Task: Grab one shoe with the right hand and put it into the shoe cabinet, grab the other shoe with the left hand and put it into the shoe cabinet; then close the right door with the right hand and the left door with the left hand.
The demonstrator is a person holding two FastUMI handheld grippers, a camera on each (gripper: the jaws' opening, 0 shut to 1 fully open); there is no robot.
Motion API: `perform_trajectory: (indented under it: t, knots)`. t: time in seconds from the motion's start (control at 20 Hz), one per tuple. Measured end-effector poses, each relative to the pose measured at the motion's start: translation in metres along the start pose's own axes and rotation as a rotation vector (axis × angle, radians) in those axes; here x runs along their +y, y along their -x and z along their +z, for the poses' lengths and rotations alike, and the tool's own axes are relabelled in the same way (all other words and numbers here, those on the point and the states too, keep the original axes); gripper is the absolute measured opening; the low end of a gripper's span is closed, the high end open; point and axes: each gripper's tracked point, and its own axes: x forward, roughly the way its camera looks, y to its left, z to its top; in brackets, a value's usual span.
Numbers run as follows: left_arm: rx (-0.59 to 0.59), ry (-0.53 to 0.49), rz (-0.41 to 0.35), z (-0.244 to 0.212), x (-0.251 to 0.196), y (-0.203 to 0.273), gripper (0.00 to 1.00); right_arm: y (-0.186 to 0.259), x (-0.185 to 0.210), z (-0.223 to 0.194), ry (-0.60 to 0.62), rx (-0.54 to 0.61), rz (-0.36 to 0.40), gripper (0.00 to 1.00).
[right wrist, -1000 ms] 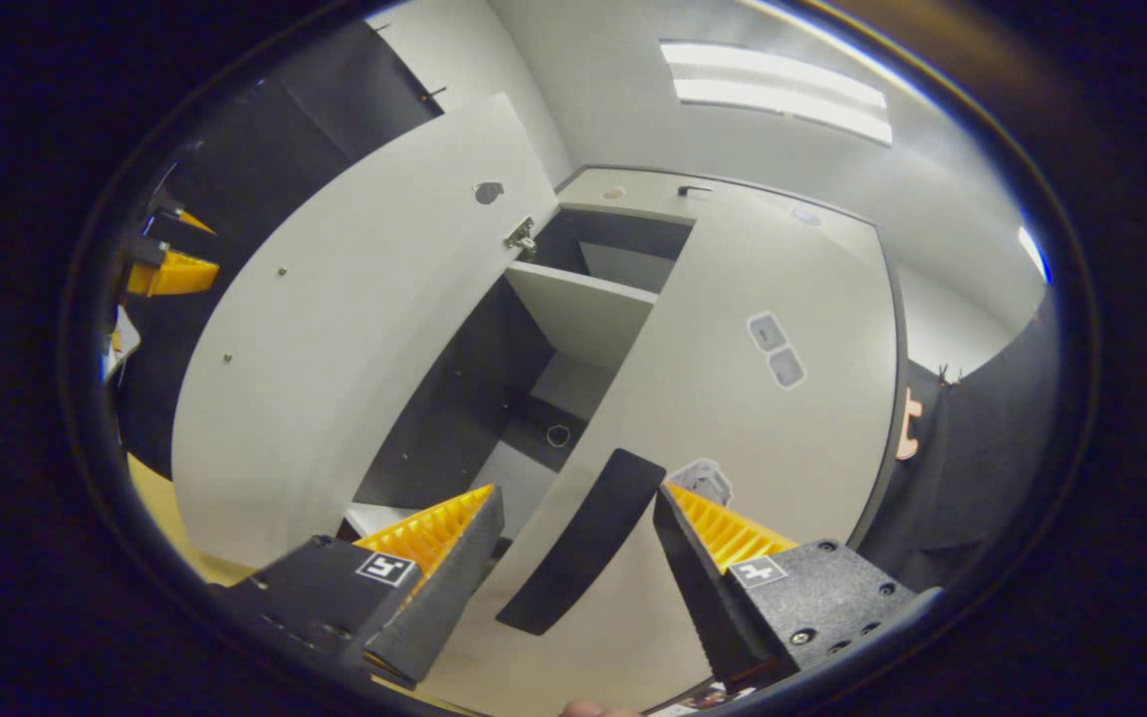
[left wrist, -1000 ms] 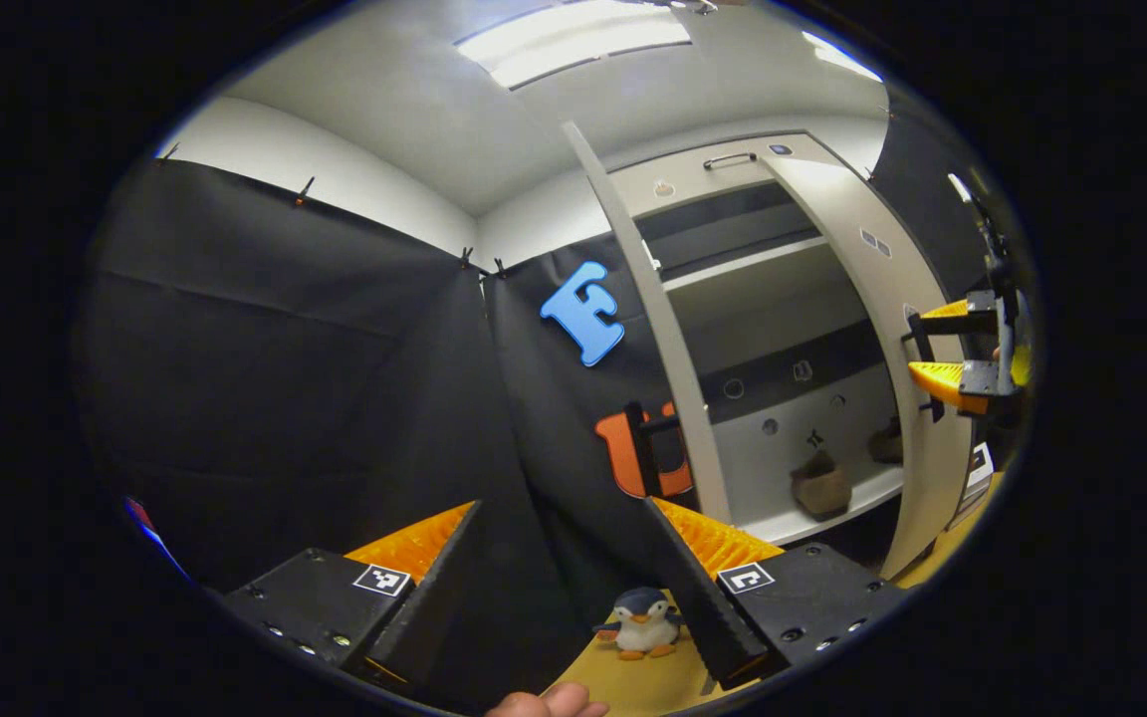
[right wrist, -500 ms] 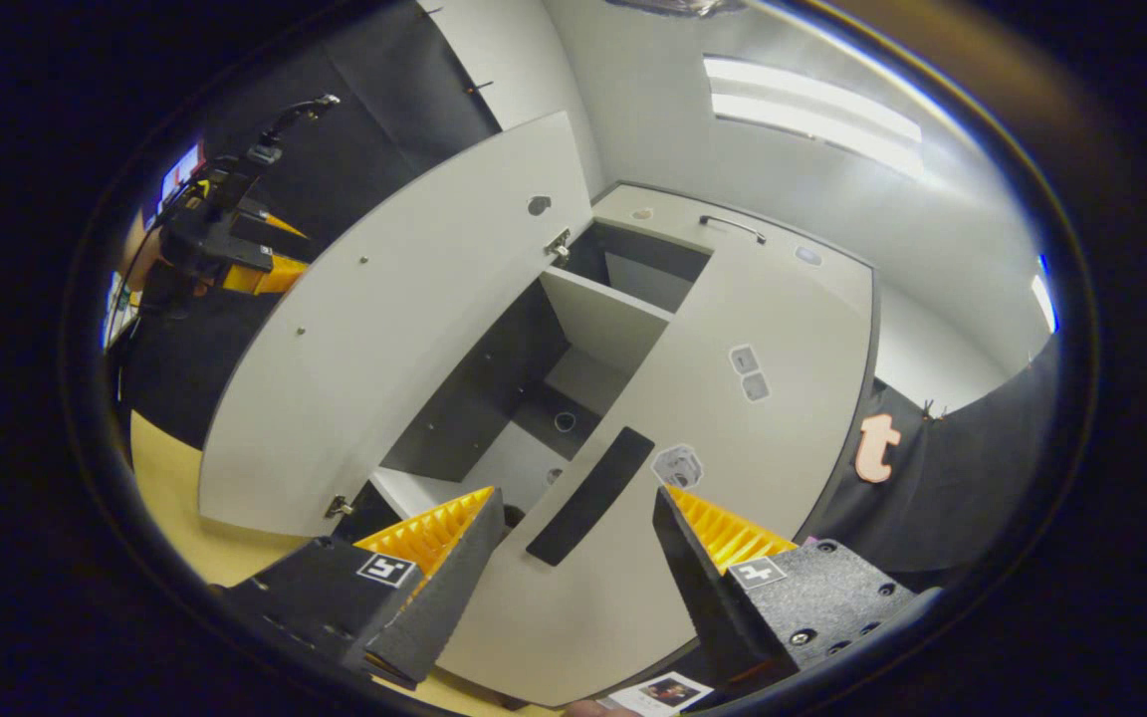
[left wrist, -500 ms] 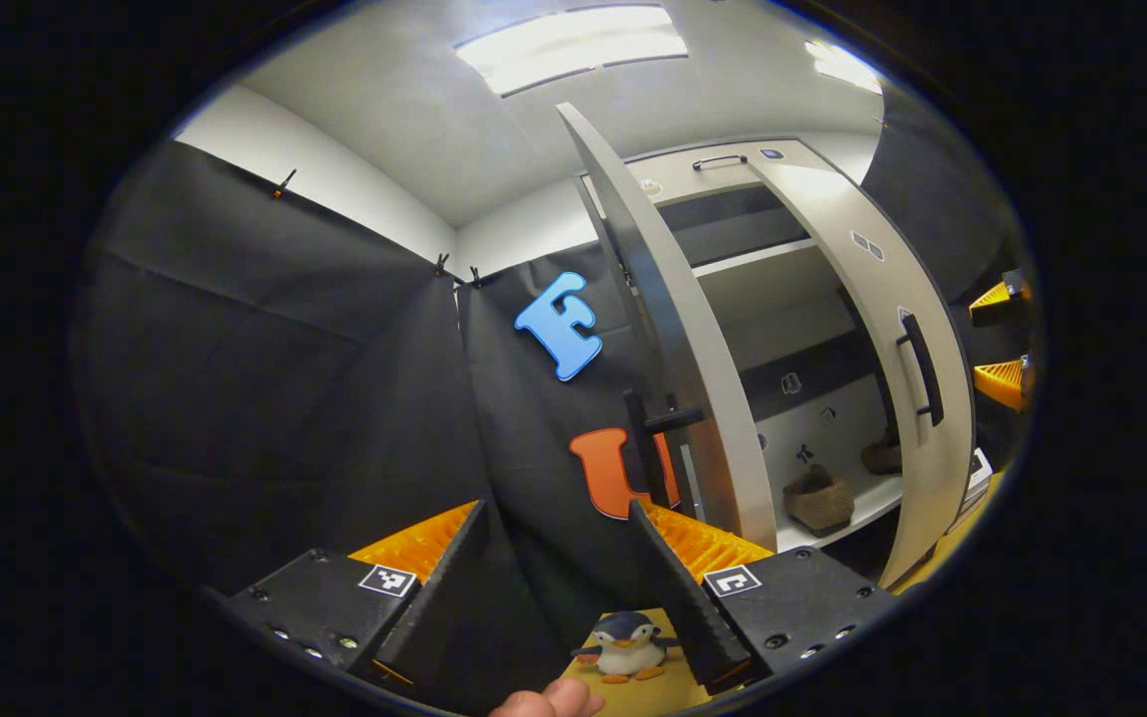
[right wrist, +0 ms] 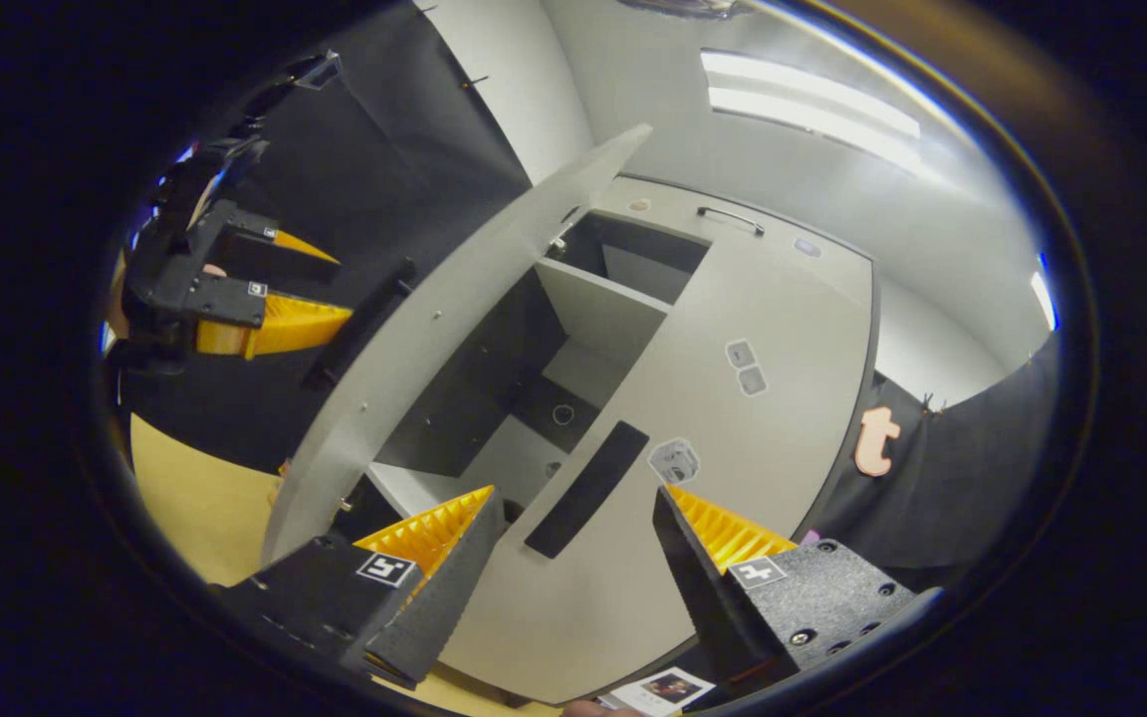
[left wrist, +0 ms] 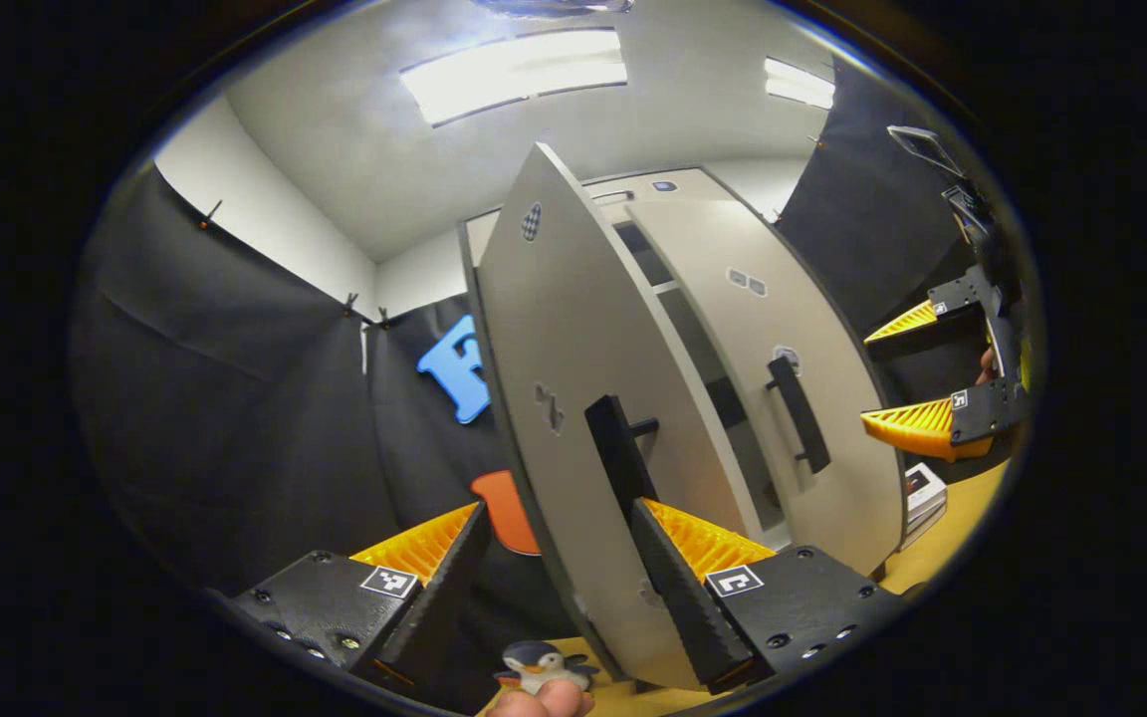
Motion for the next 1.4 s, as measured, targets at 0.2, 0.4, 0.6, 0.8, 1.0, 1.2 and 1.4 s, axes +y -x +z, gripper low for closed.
perform_trajectory:
  t: [0.2,0.4,0.6,0.8,1.0,1.2,1.4]
  knots:
    - [0.059,0.110,-0.149,-0.010,-0.069,-0.033,0.94,0.002,-0.003,-0.012,-0.046,0.054,-0.014,1.00]
    - [0.129,0.291,-0.138,-0.013,-0.083,-0.026,0.95,0.014,-0.006,-0.024,-0.157,0.127,-0.091,1.00]
    - [0.279,0.438,-0.127,-0.034,-0.091,-0.017,0.96,0.020,-0.002,-0.041,-0.311,0.190,-0.156,1.00]
    - [0.326,0.489,-0.070,-0.050,-0.087,-0.012,0.96,0.030,-0.005,-0.067,-0.445,0.283,-0.215,0.99]
    - [0.385,0.484,-0.067,-0.058,-0.090,-0.001,0.95,0.033,-0.002,-0.082,-0.501,0.346,-0.229,0.99]
    - [0.375,0.446,-0.049,-0.057,-0.081,0.000,0.95,0.032,0.001,-0.076,-0.488,0.330,-0.211,0.99]
    - [0.345,0.451,-0.025,-0.056,-0.078,-0.004,0.95,0.031,0.000,-0.079,-0.487,0.337,-0.205,0.99]
